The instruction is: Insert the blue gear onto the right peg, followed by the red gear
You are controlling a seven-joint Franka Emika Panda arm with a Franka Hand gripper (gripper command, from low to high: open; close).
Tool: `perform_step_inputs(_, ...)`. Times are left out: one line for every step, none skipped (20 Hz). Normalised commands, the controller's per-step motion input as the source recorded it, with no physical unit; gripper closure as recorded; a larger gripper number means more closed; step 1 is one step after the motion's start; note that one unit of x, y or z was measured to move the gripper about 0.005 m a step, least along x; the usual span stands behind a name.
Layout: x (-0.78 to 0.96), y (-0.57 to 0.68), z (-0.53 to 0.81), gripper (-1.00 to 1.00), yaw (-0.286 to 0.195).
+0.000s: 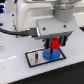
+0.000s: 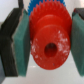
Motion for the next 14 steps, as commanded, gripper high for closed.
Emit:
perform_step_inputs(0.09,0.0,-0.11,1.0,0.0)
perform_step_inputs(0.09,0.01,-0.11,1.0,0.0)
perform_step_inputs(0.15,0.01,-0.18,1.0,0.0)
perform_step_inputs(0.18,0.03,-0.24,1.0,0.0)
perform_step_inputs(0.13,0.02,-0.27,1.0,0.0)
perform_step_inputs(0.08,0.05,-0.23,1.0,0.0)
perform_step_inputs(0.03,0.12,-0.21,1.0,0.0)
perform_step_inputs(0.04,0.12,-0.2,1.0,0.0)
perform_step_inputs(0.05,0.1,-0.23,1.0,0.0)
perform_step_inputs(0.05,0.08,-0.25,1.0,0.0)
perform_step_inputs(0.05,0.05,-0.25,1.0,0.0)
perform_step_inputs(0.05,0.05,-0.14,1.0,0.0)
perform_step_inputs(0.11,0.01,-0.27,1.0,0.0)
perform_step_inputs(0.12,0.01,-0.18,1.0,0.0)
